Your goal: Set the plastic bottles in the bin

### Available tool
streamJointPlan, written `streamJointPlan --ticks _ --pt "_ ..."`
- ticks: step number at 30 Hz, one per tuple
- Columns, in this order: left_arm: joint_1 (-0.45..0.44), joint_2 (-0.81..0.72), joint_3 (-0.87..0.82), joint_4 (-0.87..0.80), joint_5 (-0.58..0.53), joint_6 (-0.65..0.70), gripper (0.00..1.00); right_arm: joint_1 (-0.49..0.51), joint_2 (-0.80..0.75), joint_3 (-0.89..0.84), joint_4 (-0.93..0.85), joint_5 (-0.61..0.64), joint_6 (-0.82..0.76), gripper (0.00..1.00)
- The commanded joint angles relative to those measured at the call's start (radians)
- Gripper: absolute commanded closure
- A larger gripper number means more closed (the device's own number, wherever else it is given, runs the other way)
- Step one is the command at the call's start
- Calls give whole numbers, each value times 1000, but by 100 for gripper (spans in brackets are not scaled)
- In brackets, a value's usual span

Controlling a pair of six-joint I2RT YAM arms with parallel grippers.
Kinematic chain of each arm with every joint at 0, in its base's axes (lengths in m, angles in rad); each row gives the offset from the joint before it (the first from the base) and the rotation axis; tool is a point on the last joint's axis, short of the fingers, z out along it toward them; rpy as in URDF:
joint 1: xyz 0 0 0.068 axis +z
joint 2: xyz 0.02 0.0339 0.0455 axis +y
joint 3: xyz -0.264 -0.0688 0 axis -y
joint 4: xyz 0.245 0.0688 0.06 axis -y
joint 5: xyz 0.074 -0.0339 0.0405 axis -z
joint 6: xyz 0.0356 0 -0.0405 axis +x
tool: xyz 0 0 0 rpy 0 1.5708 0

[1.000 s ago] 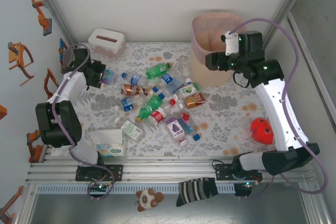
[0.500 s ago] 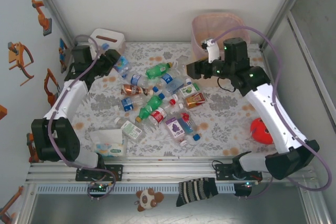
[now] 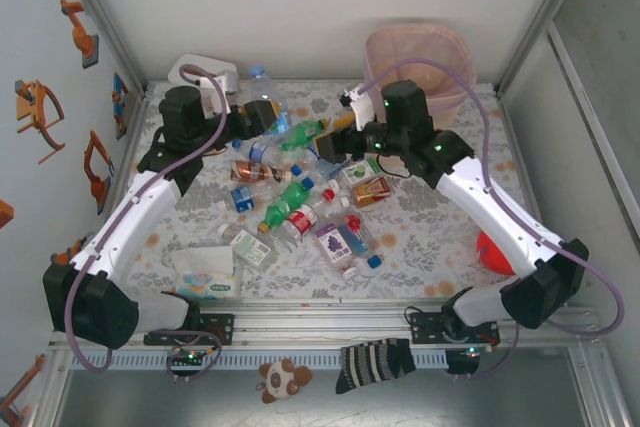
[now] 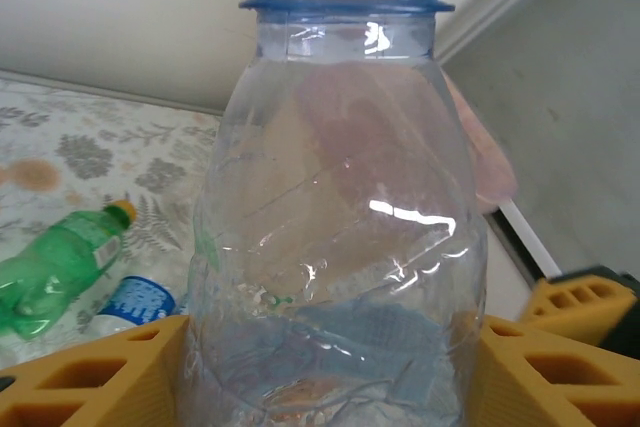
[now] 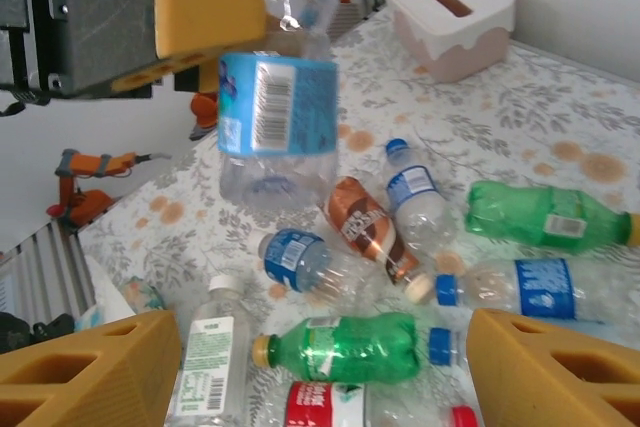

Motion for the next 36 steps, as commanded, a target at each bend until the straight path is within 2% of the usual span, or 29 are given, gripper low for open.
streamJointPlan --ticks 1,4,13,21,34,36 --pt "-41 -15 17 3 -12 71 36 32 12 16 94 -53 11 24" --pt "-75 -6 31 4 -21 79 38 58 40 35 96 -67 2 23" --pt "-133 9 52 30 -25 82 38 77 70 9 157 63 48 23" --pt "-153 16 64 29 -33 84 37 77 105 -4 215 59 83 24" --pt "-159 6 68 35 -35 85 37 77 113 -10 233 79 72 40" --pt "-159 4 67 34 -39 85 35 77 107 -11 234 88 71 42"
